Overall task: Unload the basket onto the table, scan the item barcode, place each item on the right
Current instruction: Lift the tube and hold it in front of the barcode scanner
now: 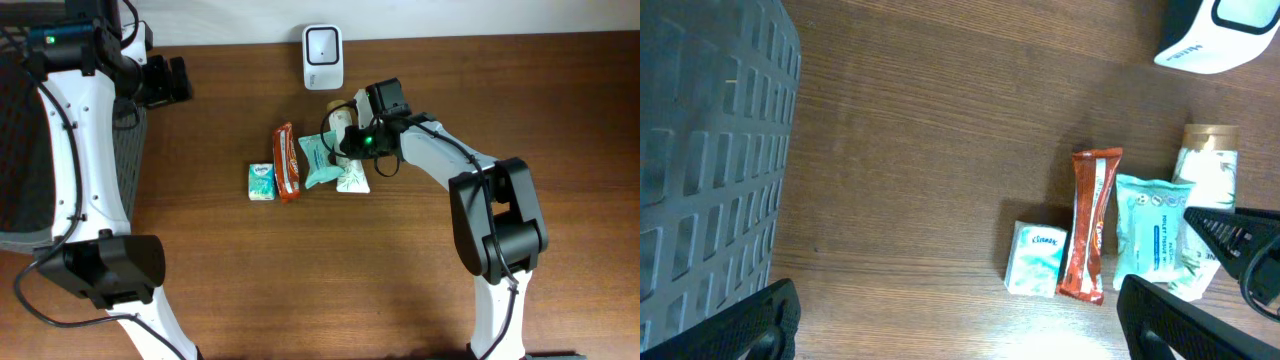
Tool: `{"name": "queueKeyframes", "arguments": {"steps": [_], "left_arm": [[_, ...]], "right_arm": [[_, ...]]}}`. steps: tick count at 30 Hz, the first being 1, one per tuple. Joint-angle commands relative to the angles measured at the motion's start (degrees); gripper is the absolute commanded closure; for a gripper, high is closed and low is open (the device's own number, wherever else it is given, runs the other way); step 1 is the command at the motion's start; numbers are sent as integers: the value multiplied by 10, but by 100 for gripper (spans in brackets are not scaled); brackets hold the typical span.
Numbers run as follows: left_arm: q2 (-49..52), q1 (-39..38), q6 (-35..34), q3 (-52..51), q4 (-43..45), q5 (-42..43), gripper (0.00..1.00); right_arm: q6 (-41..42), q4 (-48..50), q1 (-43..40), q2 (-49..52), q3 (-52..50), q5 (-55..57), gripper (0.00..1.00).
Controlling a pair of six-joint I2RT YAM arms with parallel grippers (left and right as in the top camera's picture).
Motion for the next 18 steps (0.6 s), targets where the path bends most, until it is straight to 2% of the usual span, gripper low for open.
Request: {"name": "queueKeyframes", "arguments": {"steps": [1,5,8,11,16,18], "left_arm": [[-2,2,5,0,1,8,1],[-2,2,5,0,1,8,1],[-2,2,5,0,1,8,1],[-2,2,5,0,1,8,1],[-2,2,5,0,1,8,1],[-2,2,5,0,1,8,1]], "right_arm": [[0,-12,6,-5,6,16,96],[-7,-61,5,-42,43,36,96],[-21,-117,7,-74,109,48,96],[-21,-118,7,-83,162,48,96],[-21,115,7,-64,165,51,96],[-21,191,10,-39,165,90,96]]}}
